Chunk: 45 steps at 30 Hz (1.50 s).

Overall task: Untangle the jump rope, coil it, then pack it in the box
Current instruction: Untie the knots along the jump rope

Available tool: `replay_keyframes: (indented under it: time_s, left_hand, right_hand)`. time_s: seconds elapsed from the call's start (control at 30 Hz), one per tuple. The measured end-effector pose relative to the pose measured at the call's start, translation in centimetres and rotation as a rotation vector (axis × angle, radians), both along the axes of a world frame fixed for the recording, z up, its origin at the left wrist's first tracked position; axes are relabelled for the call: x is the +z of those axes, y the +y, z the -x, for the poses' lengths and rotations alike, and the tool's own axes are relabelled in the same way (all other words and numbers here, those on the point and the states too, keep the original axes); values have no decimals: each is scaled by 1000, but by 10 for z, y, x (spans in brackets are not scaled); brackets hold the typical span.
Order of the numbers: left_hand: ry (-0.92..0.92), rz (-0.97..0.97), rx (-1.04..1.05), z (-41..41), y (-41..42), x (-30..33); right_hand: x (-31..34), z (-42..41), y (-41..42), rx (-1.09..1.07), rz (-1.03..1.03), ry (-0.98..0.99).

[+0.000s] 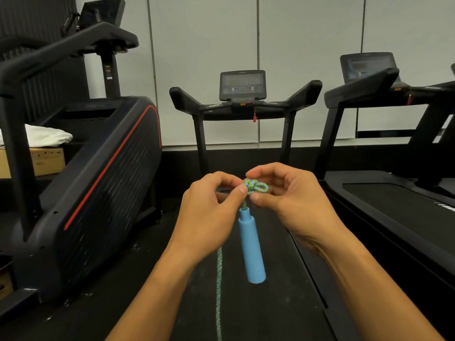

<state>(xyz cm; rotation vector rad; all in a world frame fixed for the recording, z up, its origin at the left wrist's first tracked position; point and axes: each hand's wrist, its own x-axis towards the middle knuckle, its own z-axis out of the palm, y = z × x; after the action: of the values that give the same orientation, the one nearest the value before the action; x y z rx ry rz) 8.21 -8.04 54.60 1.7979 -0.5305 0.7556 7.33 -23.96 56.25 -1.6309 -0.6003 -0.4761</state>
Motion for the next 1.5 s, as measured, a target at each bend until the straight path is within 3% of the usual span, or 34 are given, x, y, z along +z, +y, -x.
replay_keyframes:
  time_s: [0.33,0.47,0.77,1.0,1.2,1.5]
  left_hand:
    - [-31,48,18,2,2,1]
    - [-45,15,42,6,0,3]
    - [-81,-200,302,19,-7,6]
    - [-145,-457,294,28,0,15]
    - [-88,-403,303,25,3,15]
    - [31,-60,244,16,-5,6]
  right_hand:
    - [0,3,2,154,-86,120]
    - [-1,2,1,50,-43,67]
    - [-5,1,3,-29,114,-2]
    - [-2,0,2,-48,72,-23]
    - [-2,2,6,-49,116,-64]
    - [-1,5,5,-57,216,-88]
